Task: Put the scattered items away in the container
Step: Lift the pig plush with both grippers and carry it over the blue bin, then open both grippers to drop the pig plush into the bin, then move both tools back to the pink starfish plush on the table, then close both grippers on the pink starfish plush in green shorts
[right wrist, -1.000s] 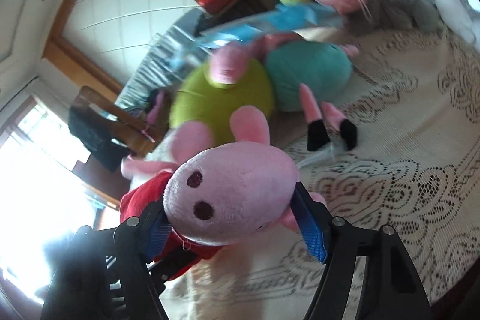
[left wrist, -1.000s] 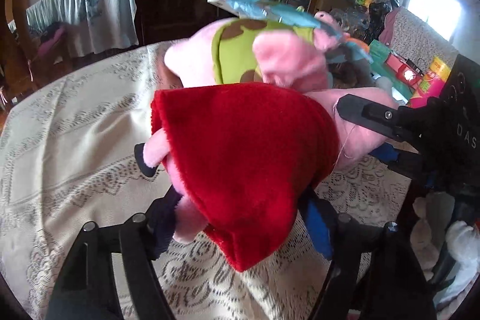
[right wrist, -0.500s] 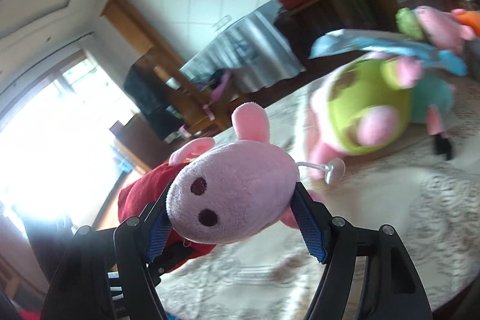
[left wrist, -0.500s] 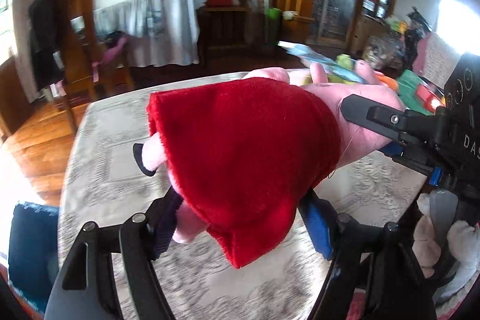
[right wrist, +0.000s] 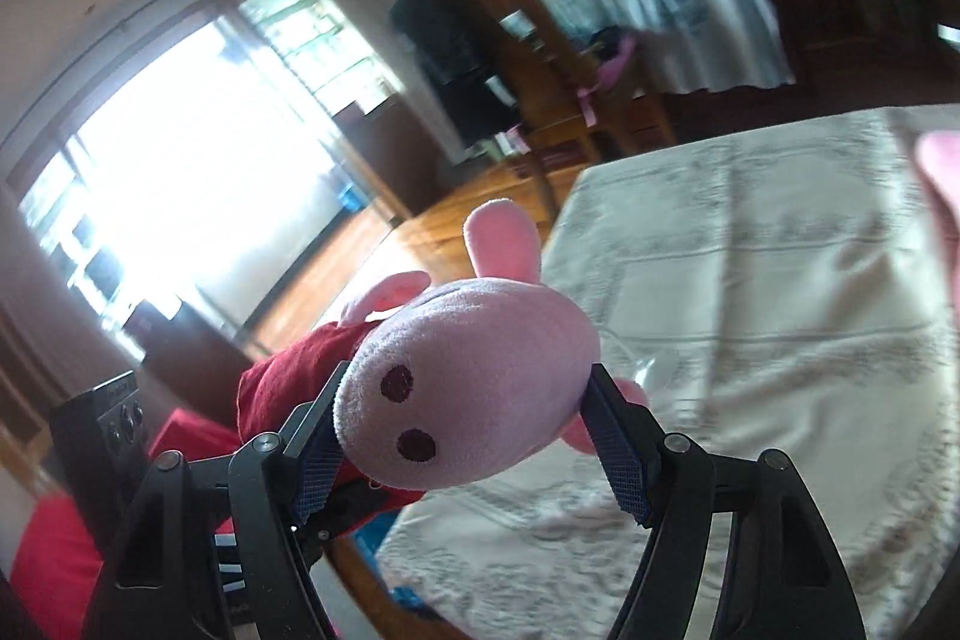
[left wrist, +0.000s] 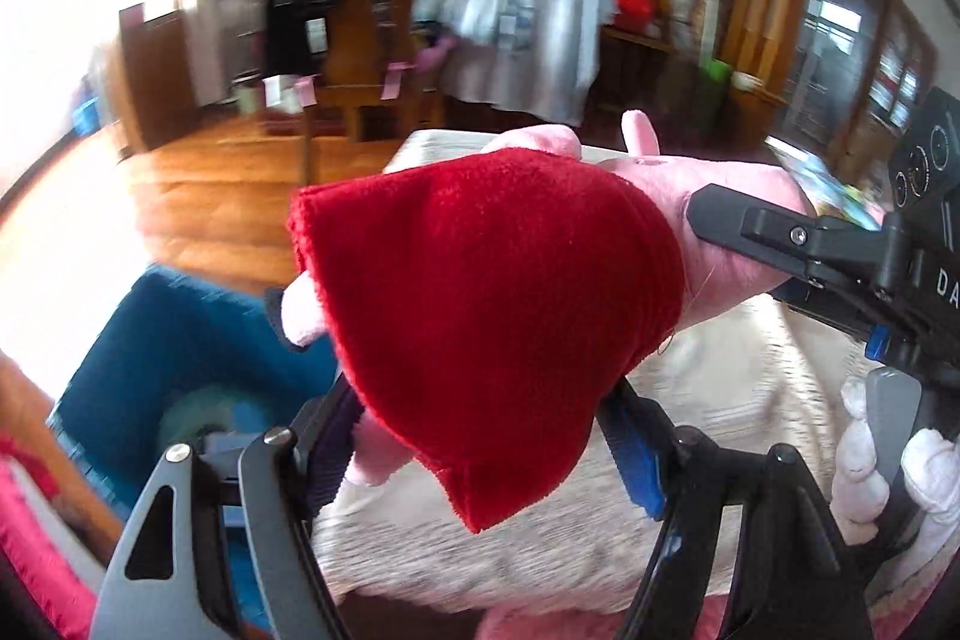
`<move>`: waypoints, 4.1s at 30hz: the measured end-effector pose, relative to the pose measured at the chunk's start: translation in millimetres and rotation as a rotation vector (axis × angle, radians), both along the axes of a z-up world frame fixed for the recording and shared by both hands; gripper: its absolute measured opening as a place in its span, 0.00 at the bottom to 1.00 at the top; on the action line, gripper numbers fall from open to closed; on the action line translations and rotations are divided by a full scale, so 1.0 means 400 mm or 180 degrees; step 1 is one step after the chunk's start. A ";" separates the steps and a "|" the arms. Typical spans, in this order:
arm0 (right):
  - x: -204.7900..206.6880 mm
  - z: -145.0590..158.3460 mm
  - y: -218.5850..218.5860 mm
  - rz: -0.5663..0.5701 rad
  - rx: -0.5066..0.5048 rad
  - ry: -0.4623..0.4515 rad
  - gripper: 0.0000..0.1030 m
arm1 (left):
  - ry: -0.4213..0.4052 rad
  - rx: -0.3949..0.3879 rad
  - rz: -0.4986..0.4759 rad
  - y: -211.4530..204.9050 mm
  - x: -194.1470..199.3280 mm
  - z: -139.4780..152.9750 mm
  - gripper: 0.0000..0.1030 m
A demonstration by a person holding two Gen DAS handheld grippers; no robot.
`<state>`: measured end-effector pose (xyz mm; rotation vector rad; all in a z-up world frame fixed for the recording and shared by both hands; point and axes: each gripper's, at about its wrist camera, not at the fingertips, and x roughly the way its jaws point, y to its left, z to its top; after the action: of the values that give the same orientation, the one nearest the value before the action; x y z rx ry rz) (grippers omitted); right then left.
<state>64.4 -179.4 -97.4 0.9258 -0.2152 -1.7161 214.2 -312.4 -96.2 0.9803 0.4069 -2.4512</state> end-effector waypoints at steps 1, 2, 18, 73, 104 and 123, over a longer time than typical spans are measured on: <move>0.022 -0.004 -0.036 0.0095 0.0014 0.0004 0.71 | -0.0011 0.0000 0.0094 -0.024 0.027 -0.004 0.71; 0.043 -0.007 -0.072 0.0189 0.0028 0.0008 0.71 | -0.0021 0.0000 0.0188 -0.048 0.054 -0.007 0.71; 0.217 -0.083 -0.482 0.1037 0.0271 0.0039 0.71 | -0.0237 0.0195 0.1316 -0.393 0.301 -0.151 0.71; -0.450 -0.035 0.760 -0.2803 0.0621 -0.0347 1.00 | -0.0332 0.0006 -0.1898 0.423 -0.735 -0.119 1.00; -0.434 -0.075 0.613 -0.1975 0.0170 -0.0555 0.73 | -0.0279 0.0149 -0.1748 0.367 -0.656 -0.075 0.33; -0.321 -0.078 0.648 -0.2125 0.0279 -0.0821 0.90 | -0.0155 0.0373 -0.1790 0.396 -0.558 -0.030 1.00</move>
<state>-63.9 79.9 -128.8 1.2296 -0.6857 -2.2171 -9.1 -153.9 -108.2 1.3493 0.2873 -2.9137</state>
